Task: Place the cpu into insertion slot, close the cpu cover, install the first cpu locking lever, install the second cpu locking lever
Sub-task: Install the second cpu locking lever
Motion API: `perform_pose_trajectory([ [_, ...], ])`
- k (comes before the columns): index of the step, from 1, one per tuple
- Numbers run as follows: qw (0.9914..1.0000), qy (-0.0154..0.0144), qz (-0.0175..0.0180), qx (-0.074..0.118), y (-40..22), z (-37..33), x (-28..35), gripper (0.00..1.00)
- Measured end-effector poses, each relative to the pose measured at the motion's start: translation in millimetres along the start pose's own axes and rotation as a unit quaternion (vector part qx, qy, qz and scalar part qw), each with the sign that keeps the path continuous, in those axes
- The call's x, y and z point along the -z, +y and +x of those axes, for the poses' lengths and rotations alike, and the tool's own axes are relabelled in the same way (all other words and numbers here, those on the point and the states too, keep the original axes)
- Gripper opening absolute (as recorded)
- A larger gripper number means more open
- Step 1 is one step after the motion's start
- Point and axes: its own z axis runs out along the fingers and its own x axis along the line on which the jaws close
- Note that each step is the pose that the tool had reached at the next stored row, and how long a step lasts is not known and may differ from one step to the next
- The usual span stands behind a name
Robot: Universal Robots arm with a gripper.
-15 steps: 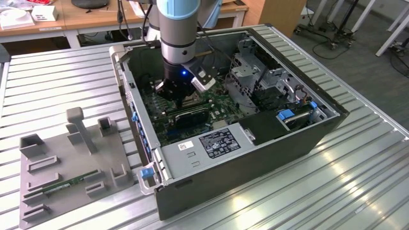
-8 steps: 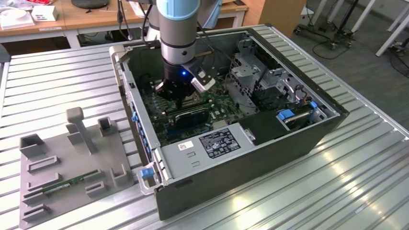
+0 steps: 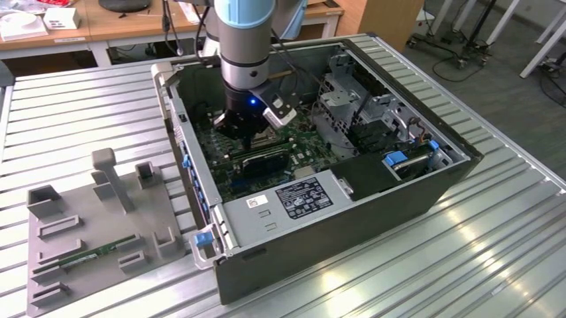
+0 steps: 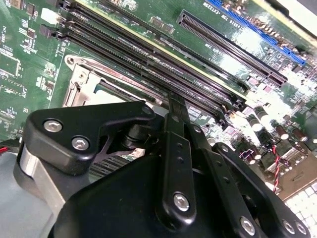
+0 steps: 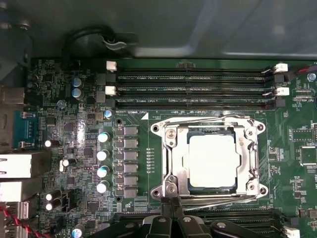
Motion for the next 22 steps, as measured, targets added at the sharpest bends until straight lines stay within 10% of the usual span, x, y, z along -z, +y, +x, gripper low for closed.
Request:
perform_pose_trajectory([
  [22,0.99997,-0.0057,-0.0059,0.000,-0.5,7.1,-2.5,0.11],
])
